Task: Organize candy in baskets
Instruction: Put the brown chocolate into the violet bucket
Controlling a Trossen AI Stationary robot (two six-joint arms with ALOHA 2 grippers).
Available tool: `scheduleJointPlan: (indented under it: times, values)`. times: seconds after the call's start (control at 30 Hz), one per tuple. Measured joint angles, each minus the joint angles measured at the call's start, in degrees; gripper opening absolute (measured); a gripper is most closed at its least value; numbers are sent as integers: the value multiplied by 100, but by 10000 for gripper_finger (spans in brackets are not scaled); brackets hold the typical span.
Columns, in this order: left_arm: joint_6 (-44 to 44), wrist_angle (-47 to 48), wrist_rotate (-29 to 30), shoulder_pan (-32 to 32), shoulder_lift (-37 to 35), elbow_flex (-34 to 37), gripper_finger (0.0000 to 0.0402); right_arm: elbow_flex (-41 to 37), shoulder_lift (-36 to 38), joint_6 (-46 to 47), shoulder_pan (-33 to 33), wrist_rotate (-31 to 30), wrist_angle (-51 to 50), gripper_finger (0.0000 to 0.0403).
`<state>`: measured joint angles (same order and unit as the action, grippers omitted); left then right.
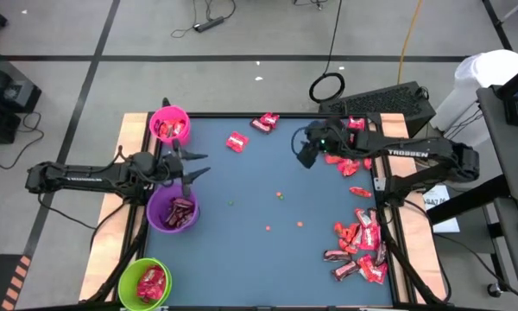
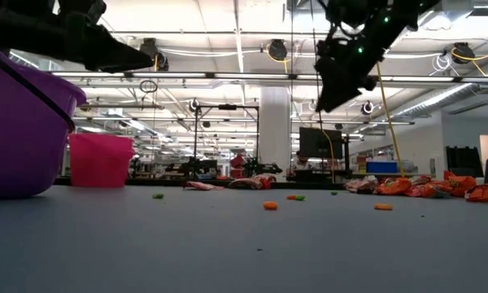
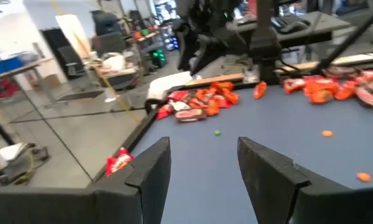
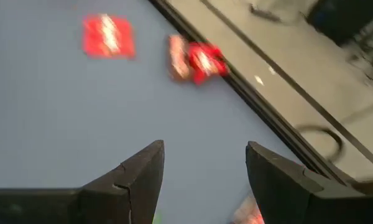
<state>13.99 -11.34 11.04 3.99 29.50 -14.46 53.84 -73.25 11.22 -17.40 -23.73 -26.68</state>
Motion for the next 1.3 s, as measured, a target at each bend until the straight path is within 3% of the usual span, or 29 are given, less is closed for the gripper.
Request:
scheduleJointPlan:
  times: [0.37, 0.6, 1.0, 1.13, 1.3]
  values:
    - [-8, -185, 16, 0, 11, 0, 191, -2, -450, 390, -1166, 88, -1450, 215]
    - [-8, -312, 20, 0, 11, -1, 191, -2, -1195, 1219, -1469, 739, -1436, 215]
    - [-8, -313, 36, 0, 11, -2, 191, -2, -2276, 1292, -1786, 737, -1349, 211]
    - [-10, -246, 36, 0, 13, -4, 191, -3, -2376, 1064, -1820, 760, -1274, 170]
    - [-8, -250, 36, 0, 11, -4, 191, -2, -2358, 725, -1818, 939, -1235, 61]
